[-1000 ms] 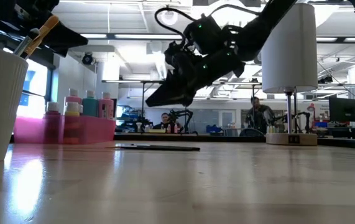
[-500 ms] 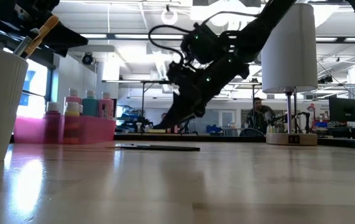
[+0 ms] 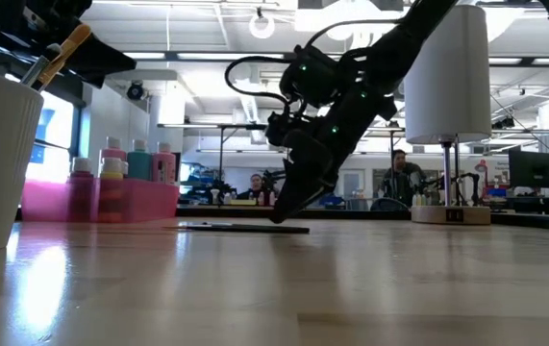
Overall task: Pick & Place Paint Supplies
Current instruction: Put the silver paintbrush into the light brown cup
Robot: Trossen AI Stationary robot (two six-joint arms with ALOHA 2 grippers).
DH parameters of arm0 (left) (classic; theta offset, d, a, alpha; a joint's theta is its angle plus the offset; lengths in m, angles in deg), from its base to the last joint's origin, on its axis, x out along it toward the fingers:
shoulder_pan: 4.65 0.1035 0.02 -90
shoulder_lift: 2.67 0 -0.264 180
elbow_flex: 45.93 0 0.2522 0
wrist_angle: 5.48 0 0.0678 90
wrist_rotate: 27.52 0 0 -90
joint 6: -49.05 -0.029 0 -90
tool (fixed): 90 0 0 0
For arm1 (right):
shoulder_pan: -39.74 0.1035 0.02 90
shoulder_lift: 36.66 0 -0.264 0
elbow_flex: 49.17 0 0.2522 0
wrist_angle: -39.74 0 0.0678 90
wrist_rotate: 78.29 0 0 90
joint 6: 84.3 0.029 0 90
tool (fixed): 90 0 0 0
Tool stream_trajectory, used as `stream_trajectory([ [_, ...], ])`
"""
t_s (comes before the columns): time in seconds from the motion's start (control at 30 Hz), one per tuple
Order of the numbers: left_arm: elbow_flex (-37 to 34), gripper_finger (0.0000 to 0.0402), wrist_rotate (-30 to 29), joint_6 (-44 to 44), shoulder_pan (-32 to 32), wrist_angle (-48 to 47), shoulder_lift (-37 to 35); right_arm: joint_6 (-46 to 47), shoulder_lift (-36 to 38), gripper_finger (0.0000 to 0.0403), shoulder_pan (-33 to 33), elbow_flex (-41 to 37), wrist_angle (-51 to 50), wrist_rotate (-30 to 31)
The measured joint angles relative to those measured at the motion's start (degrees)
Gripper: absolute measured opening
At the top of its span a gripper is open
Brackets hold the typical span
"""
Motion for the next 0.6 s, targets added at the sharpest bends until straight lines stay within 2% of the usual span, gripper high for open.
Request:
stream_trajectory([
  [0.33,0.0,0.0007,0.0,0.0,0.02,0.0,0.0,1.06,0.01,0.0067,2.01,0.0,-1.39,0.99],
  [0.47,0.0,0.0007,0.0,0.0,0.01,0.0,0.0,1.29,0.01,0.0067,3.01,0.0,-3.61,7.08],
  [0.6,0.0,0.0007,0.02,0.0,0.01,0.0,0.0,1.44,0.06,0.0067,3.43,0.0,-4.22,10.72],
])
